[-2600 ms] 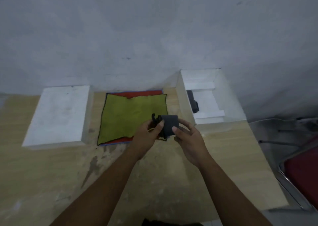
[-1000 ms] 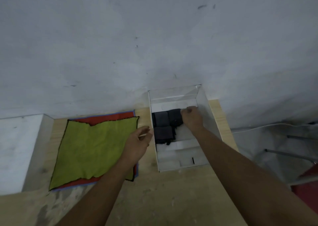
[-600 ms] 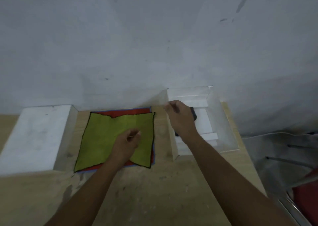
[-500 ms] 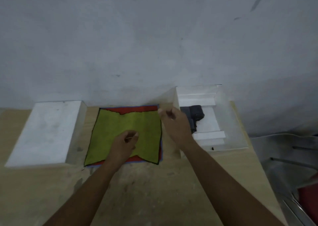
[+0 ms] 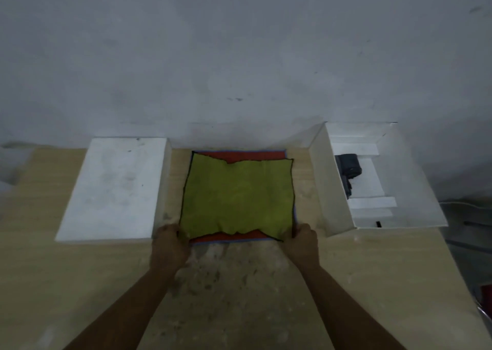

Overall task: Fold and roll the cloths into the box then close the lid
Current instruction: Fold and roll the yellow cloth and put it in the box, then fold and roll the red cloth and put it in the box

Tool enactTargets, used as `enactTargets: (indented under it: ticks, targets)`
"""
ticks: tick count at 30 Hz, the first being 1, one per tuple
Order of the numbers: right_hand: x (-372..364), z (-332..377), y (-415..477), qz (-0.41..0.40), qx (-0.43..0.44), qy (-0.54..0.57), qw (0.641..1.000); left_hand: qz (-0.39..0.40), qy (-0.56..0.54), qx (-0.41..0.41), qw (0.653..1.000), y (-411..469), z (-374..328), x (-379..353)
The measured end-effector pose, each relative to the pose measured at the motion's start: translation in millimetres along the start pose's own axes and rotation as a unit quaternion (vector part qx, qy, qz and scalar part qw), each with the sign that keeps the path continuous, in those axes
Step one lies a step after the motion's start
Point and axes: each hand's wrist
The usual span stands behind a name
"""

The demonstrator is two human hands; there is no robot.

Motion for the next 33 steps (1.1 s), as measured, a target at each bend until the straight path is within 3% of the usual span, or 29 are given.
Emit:
enactTargets:
  ticks: [2,6,13,15,17,20,23,26,33]
  targets:
    - [-10,1,0,-0.002,-0.026,-0.005,1.000,0.011,0.047,0.009,0.999,6,10,-3]
    - [-20,9,0,-0.040,-0.048,0.025,0.998,0.018,0.040,-0.010,0.999,3,4,-2]
    - [-24,22,-3,-0.068,-0.068,0.047,0.994,0.023,-0.084,-0.040,0.995,5,-1,7]
    - [-21,24,-3,-0.042,-0.093,0.121,0.987,0.036,-0.127,-0.039,0.990,5,-3,14]
    - [-16,24,-1,0.000,-0.106,0.271,0.957,0.070,-0.224,-0.015,0.972,5,-8,21]
    - [-3,26,-1,0.042,-0.108,0.470,0.875,0.089,-0.429,0.006,0.899,-1,-18,32]
    - [11,28,-4,0.073,-0.076,0.574,0.812,0.037,-0.455,-0.039,0.889,-1,-20,43]
    - [24,26,-16,0.098,-0.038,0.591,0.800,0.025,-0.455,-0.060,0.888,-9,-19,49]
    - [40,1,-56,0.115,-0.007,0.576,0.810,0.008,-0.473,-0.068,0.878,-54,5,46]
Point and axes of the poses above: each hand's wrist, its own y-axis towards the middle knuckle, its own x-axis out of the back of the hand, z = x × y, and after that the axes turned 10 degrees about z, right-handed
